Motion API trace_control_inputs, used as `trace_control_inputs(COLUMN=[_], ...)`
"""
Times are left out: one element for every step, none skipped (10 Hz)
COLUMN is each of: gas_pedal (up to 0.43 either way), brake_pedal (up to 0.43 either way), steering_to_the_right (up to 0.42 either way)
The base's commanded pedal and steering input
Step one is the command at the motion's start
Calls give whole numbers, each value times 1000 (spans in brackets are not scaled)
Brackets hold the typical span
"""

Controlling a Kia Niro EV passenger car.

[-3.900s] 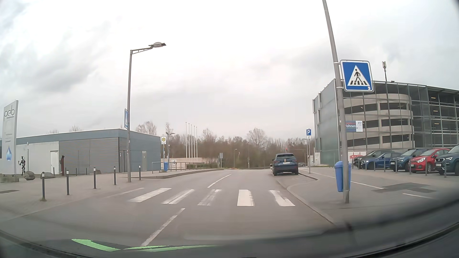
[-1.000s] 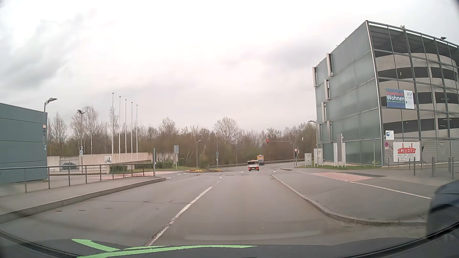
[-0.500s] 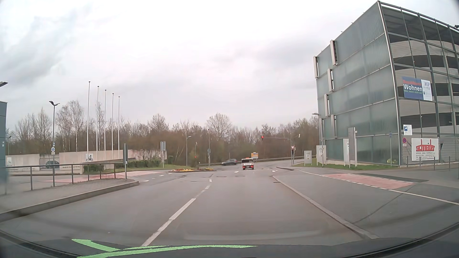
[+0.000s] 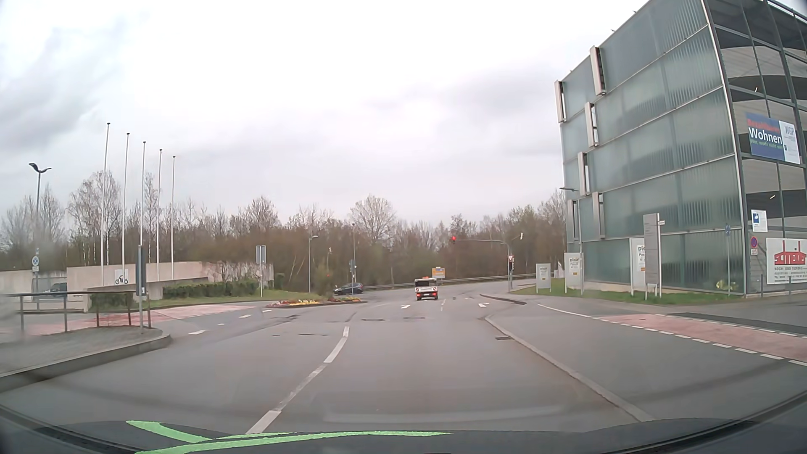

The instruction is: Follow the waypoints while adhering to traffic rules and regulations

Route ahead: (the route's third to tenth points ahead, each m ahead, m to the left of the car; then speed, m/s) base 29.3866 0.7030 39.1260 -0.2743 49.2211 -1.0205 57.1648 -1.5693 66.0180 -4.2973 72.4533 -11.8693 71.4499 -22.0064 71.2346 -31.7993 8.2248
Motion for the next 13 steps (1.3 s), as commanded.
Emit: trace_control_inputs(gas_pedal=[0,0,0,0,0,0,0,0,0,0,0,0,0], brake_pedal=[0,0,0,0,0,0,0,0,0,0,0,0,0], steering_to_the_right=[19,18,18,18,18,19,19,20,23,26,28,31,33])
